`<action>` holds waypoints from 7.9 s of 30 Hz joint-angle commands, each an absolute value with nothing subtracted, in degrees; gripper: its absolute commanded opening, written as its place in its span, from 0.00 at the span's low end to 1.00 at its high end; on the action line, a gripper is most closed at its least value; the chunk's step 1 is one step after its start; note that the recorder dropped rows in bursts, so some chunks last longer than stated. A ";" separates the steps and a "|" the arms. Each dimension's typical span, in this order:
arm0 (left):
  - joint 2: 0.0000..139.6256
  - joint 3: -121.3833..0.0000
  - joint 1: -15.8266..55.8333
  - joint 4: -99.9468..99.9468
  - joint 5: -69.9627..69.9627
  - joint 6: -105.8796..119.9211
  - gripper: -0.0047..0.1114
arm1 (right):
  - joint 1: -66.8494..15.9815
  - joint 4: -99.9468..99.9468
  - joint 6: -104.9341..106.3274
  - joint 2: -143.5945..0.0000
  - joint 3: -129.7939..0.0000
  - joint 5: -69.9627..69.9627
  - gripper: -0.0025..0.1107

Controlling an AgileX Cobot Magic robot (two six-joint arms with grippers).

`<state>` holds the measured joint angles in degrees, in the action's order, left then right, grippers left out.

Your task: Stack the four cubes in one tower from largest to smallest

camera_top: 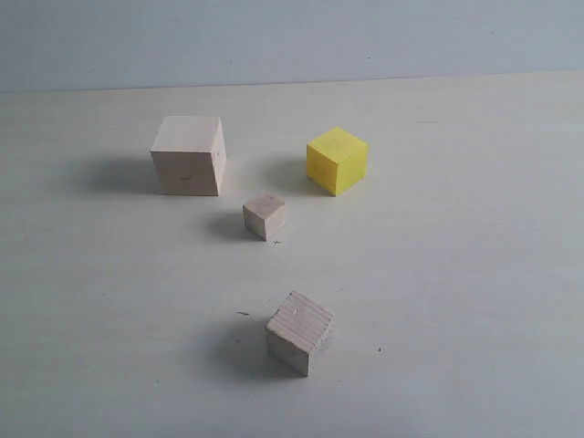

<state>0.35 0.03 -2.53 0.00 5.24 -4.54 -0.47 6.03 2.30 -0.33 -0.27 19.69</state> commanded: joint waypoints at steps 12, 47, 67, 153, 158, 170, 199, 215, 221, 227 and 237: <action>0.00 0.00 -2.19 0.00 11.27 -3.76 0.04 | -0.32 11.86 2.78 0.00 0.00 4.29 0.02; 64.26 -47.65 22.11 -9.65 -36.32 -1.71 0.04 | -9.67 42.92 30.45 -45.24 -34.23 50.81 0.02; 68.73 -48.92 22.11 -11.27 -15.81 -1.71 0.04 | -9.67 43.01 30.45 -50.67 -34.23 40.27 0.02; 66.54 -51.15 22.11 -14.09 -41.48 -0.30 0.04 | -30.04 17.22 33.30 -121.69 -78.73 35.43 0.02; 66.54 -51.15 22.11 -14.09 -40.82 0.46 0.04 | -30.04 11.25 24.87 -119.23 -78.62 42.22 0.02; 66.54 -51.15 22.11 -13.98 -39.47 1.37 0.04 | -28.13 7.52 13.07 -103.42 -59.22 27.08 0.02; 66.75 -46.54 22.11 -15.69 -34.74 1.48 0.04 | -16.18 -22.02 -28.99 -104.79 -47.21 15.57 0.02; 66.75 -46.54 22.11 -15.69 -33.52 2.66 0.04 | -16.18 -24.03 -31.65 -104.79 -47.21 15.95 0.81; 66.75 -46.54 22.11 -15.59 -32.32 2.91 0.04 | -16.18 -23.70 -34.68 -104.55 -47.21 18.67 0.89; 66.75 -46.54 21.78 -15.49 -25.24 4.10 0.04 | -16.31 -18.84 -32.51 -98.38 -47.31 20.50 0.88; 80.04 -52.29 17.72 -13.65 -21.91 4.10 0.19 | -16.31 -13.33 -28.80 -82.03 -50.77 27.50 0.88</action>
<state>74.95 -49.51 18.17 -13.92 -21.80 4.04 -16.54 -16.26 -31.82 -85.96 -49.64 25.45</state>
